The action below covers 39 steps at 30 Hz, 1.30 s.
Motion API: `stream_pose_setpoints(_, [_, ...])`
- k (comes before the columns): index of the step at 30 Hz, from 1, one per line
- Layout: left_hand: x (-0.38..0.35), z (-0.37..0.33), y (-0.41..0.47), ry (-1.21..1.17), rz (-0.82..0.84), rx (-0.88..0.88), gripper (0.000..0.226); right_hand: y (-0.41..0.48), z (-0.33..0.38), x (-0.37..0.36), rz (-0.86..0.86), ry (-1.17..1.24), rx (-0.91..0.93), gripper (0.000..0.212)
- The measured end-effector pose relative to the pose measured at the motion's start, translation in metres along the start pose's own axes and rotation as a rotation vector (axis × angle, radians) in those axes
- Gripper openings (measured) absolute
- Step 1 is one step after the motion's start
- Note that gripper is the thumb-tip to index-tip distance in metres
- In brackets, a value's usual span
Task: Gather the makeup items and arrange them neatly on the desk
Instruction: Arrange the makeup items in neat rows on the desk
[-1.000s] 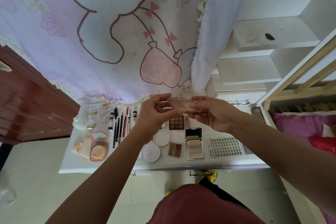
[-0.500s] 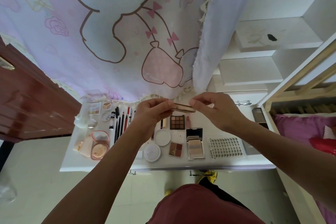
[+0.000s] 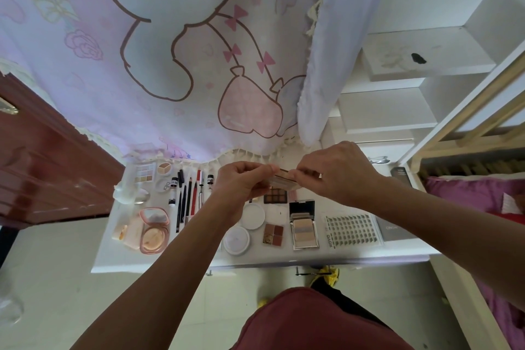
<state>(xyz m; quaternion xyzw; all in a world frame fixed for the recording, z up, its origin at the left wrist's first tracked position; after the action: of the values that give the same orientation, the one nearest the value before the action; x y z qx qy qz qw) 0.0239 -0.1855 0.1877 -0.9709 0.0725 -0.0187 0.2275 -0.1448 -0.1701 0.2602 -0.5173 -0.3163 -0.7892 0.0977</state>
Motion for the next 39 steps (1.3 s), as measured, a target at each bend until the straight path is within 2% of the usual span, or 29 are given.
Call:
stream_pose_setpoints(5, [-0.001,0.003,-0.002,-0.041,0.001,-0.006,0.060,0.004,0.002,-0.003,-0.037,-0.031,0.027,0.043])
stream_pose_setpoints(9, [-0.002,0.000,-0.003,-0.088,0.016,-0.038,0.029,0.001,0.005,-0.003,-0.036,0.034,0.075,0.038])
stream_pose_setpoints(11, [0.000,-0.002,-0.003,-0.106,0.028,-0.064,0.035,0.000,0.008,-0.005,-0.003,0.102,0.061,0.037])
stream_pose_setpoints(13, [0.003,-0.003,-0.004,-0.117,0.038,-0.084,0.044,-0.001,0.001,-0.006,0.041,0.234,-0.062,0.032])
stream_pose_setpoints(15, [0.007,-0.002,-0.004,-0.136,0.050,-0.102,0.043,-0.004,-0.011,-0.011,0.118,0.454,-0.282,0.022])
stream_pose_setpoints(18, [0.011,-0.001,-0.002,-0.146,0.096,-0.126,0.042,-0.015,-0.022,-0.022,0.233,0.788,-0.569,0.024])
stream_pose_setpoints(20, [0.008,0.000,-0.002,-0.124,0.131,-0.138,0.047,-0.020,-0.024,-0.027,0.290,0.946,-0.664,0.025])
stream_pose_setpoints(25, [0.000,0.004,0.000,-0.108,0.194,-0.142,0.059,-0.026,-0.038,-0.027,0.310,1.045,-0.718,0.017])
stream_pose_setpoints(29, [-0.012,0.010,0.004,-0.121,0.262,-0.089,0.064,-0.033,-0.056,-0.024,0.204,1.051,-0.749,0.017])
stream_pose_setpoints(34, [-0.026,0.031,0.017,-0.033,0.251,-0.040,0.054,-0.049,-0.096,-0.030,0.036,1.100,-0.890,0.018])
stream_pose_setpoints(39, [-0.043,0.056,0.039,0.081,0.232,0.020,0.047,-0.067,-0.133,-0.046,0.011,1.122,-1.032,0.020])
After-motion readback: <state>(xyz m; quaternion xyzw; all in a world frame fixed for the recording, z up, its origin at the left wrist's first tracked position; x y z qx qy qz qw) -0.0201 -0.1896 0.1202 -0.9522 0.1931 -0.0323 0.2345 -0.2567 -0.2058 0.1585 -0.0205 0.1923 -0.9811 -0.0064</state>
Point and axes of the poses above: each hand's wrist, its own y-axis towards the middle knuckle, its own x-axis out of the back of the hand, z = x × y, the point moved 6 cm from there along y, towards the middle knuckle, and after that the axes turned 7 degrees about y, right-handed, at the moved point
